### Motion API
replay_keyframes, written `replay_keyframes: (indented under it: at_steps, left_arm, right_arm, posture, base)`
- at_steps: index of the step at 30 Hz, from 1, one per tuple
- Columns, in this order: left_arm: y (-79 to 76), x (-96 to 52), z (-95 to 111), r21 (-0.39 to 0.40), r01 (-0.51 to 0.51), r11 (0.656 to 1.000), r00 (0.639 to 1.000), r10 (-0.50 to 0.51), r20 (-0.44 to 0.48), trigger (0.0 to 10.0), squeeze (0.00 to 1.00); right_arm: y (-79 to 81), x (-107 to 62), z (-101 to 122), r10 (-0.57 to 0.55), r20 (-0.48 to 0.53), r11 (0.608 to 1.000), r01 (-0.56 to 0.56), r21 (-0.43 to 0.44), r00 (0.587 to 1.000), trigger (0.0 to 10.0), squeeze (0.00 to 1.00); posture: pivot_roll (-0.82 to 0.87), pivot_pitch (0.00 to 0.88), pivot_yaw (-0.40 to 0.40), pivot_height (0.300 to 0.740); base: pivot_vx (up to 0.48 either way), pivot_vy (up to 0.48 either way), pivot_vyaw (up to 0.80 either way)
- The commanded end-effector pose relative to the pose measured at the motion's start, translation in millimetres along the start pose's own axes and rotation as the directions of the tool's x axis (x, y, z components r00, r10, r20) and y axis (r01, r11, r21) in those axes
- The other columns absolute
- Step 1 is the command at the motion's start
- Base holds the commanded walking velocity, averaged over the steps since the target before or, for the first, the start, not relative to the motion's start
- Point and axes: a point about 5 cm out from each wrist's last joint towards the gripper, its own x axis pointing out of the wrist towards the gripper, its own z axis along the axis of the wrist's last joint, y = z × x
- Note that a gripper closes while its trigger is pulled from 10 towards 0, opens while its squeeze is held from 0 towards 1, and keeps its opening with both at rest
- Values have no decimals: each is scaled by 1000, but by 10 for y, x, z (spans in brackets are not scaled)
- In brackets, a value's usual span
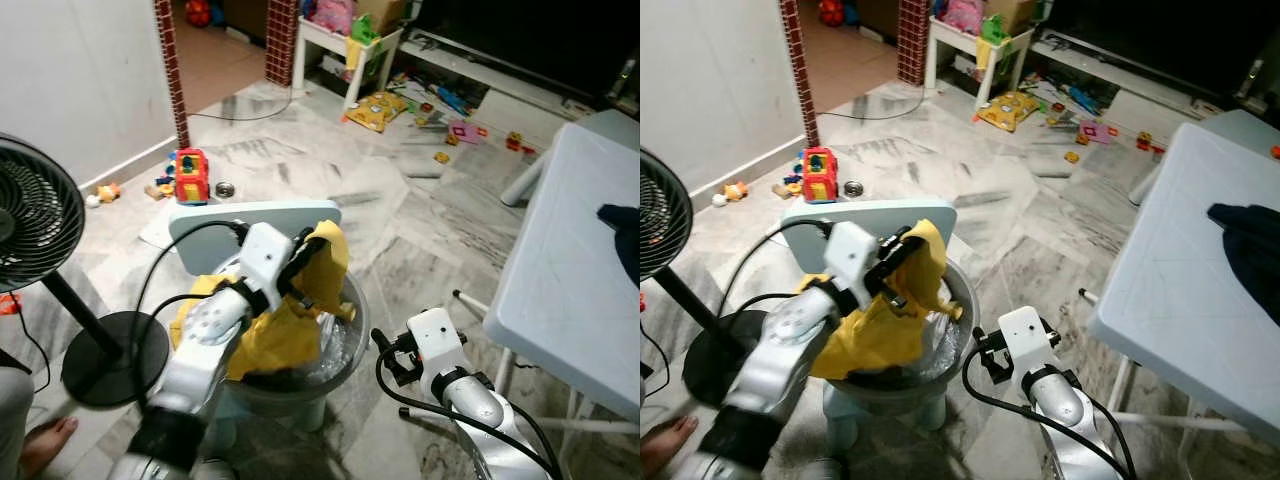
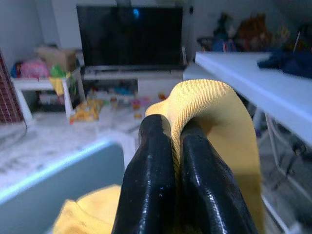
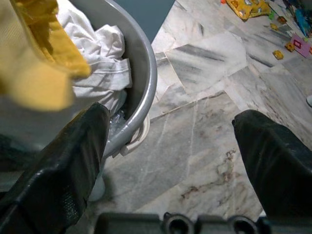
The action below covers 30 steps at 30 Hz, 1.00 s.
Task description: Hang hanger
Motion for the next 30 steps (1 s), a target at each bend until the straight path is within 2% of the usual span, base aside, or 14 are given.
replay_keyframes:
  at_steps: [1, 2, 3, 6, 8, 10, 11, 12, 23, 25, 28, 29, 30]
  left_arm:
    - [-33, -105, -52, -5, 18, 1000, 1000, -18, -17, 0, 0]
    - [3, -319, -229, -28, -37, 999, 995, 34, -96, 0, 0]
    - [27, -428, -309, -25, -72, 997, 989, 68, -134, 0, 0]
    - [58, -588, -410, -11, -125, 992, 976, 121, -183, 0, 0]
    - [105, -715, -514, -24, -209, 978, 950, 197, -241, 0, 0]
    - [148, -817, -621, -72, -322, 944, 906, 286, -312, 0, 0]
    - [184, -880, -689, -83, -406, 910, 863, 352, -363, 0, 0]
    - [196, -895, -708, -85, -430, 899, 849, 370, -376, 0, 0]
    - [206, -886, -810, -97, -445, 890, 829, 368, -420, 0, 0]
    - [221, -827, -797, -48, -356, 933, 876, 315, -366, 0, 0]
    - [219, -702, -716, -32, -285, 958, 917, 263, -301, 0, 0]
    - [220, -531, -576, -45, -225, 973, 947, 208, -247, 0, 0]
    - [225, -432, -468, -40, -190, 981, 962, 178, -209, 0, 0]
  right_arm:
    - [-65, -23, -39, -26, -13, 1000, 26, 2, 1000, 10000, 0]
    - [-61, -25, -40, -24, -13, 1000, 24, 1, 1000, 10000, 0]
    - [-61, -27, -43, -23, -13, 1000, 23, 1, 1000, 10000, 0]
    - [-68, -32, -49, -20, -15, 1000, 20, -1, 1000, 10000, 0]
    - [-72, -31, -51, -18, -16, 1000, 18, -4, 1000, 10000, 0]
    - [-75, -25, -50, -14, -17, 1000, 13, -8, 1000, 10000, 0]
    - [-76, -12, -39, -10, -15, 1000, 9, -12, 1000, 10000, 0]
    - [-76, -6, -34, -8, -14, 1000, 8, -13, 1000, 10000, 0]
    - [-88, 0, -28, -10, -12, 1000, 9, -19, 1000, 10000, 0]
    - [-79, -18, -32, -14, -10, 1000, 14, -15, 1000, 10000, 0]
    - [-106, -35, 0, -32, 10, 999, 32, 1, 999, 10000, 0]
    - [-147, -46, 63, -59, 43, 997, 57, 45, 997, 10000, 0]
    - [-176, -52, 106, -79, 64, 995, 75, 67, 995, 10000, 0]
  posture:
    - [131, 94, -164, 740]
    - [132, 97, -164, 740]
    - [134, 97, -168, 740]
    - [138, 99, -175, 740]
    - [140, 98, -178, 740]
    - [143, 98, -184, 740]
    - [143, 96, -186, 740]
    - [143, 95, -186, 740]
    - [140, 88, -183, 740]
    - [136, 88, -181, 740]
    - [136, 88, -184, 740]
    - [135, 88, -185, 740]
    - [135, 87, -185, 740]
  base:
    - [0, 0, 0]
    - [0, 0, 0]
    - [0, 0, 0]
    - [0, 0, 0]
    - [0, 0, 0]
    - [0, 0, 0]
    - [0, 0, 0]
    - [0, 0, 0]
    - [0, 0, 0]
    - [0, 0, 0]
    - [0, 0, 0]
    - [0, 0, 0]
    - [0, 0, 0]
